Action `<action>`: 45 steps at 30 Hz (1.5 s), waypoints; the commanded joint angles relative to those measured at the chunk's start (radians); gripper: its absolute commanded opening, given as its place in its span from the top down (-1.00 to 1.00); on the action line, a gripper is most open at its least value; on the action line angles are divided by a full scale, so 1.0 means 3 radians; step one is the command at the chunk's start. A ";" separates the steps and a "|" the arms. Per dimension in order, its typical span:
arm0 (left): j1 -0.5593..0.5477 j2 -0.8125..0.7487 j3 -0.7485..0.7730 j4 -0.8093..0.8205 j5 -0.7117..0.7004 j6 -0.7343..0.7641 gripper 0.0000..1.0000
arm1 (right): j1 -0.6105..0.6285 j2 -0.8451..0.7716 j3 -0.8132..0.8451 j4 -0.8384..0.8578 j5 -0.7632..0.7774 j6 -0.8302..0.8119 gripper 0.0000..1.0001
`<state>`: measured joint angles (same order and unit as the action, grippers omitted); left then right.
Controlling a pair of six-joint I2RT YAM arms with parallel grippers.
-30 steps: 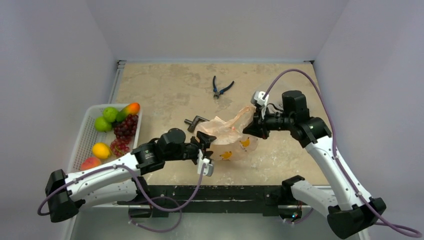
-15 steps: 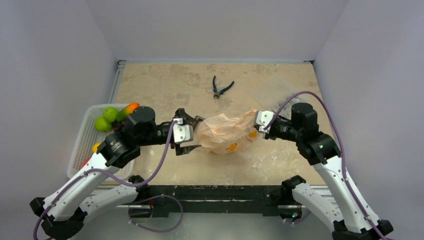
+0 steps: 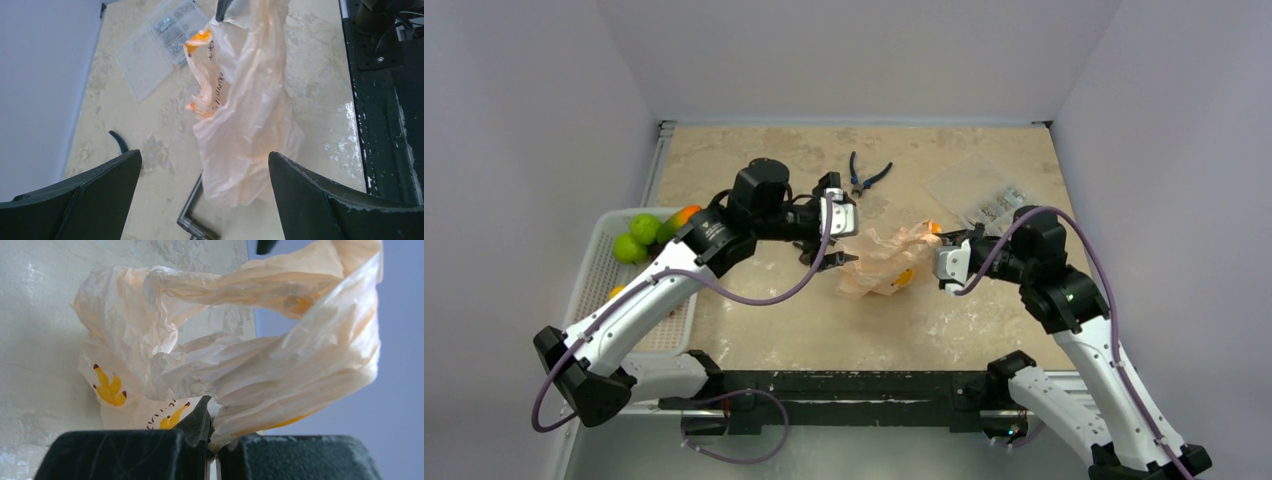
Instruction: Place the fake fruits into the plastic bag and tie a complex knot
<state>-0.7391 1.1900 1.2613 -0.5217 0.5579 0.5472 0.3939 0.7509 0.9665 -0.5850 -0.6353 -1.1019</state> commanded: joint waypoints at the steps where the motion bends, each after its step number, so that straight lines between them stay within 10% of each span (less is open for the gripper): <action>1: 0.0036 0.0180 0.0264 0.0085 0.0330 0.0472 -1.00 | 0.0013 -0.0096 0.0005 -0.0003 -0.0203 -0.0526 1.00; 7: -0.0264 0.0493 0.0157 -0.0343 0.0490 0.1241 -0.63 | 0.0016 -0.0161 -0.0113 0.0177 -0.0161 -0.0397 1.00; 14: -0.0877 0.0198 -0.0732 0.0181 -0.0333 0.1087 1.00 | 0.0014 -0.0324 -0.0156 0.0140 0.0066 -0.0267 1.00; 22: -0.1856 -0.0330 -0.2033 0.0831 -0.1448 0.0603 1.00 | 0.0011 -0.0322 -0.0391 0.0395 0.0203 0.0189 1.00; 23: -0.1853 -0.0310 -0.2078 0.0958 -0.1618 0.0560 1.00 | 0.0009 -0.0314 -0.0417 0.0414 0.0204 0.0304 0.82; 26: -0.1779 -0.0280 -0.2082 0.1325 -0.1974 0.0449 1.00 | 0.0014 -0.0164 -0.0248 -0.0123 0.0155 0.0355 -0.57; 28: -0.1612 -0.0219 -0.1905 0.1318 -0.2014 0.0196 1.00 | 0.0009 -0.0077 -0.0044 -0.0532 0.0114 0.0510 -0.95; 45: -0.1746 -0.0191 -0.2220 0.1841 -0.2078 0.0490 0.92 | 0.0009 0.0345 0.1255 -0.0611 0.0031 0.2962 -0.98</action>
<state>-1.2469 1.1313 0.6025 -0.0441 -0.0582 0.6693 0.3981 0.7624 1.3087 -0.8379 -0.5632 -0.4908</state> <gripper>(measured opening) 0.029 0.987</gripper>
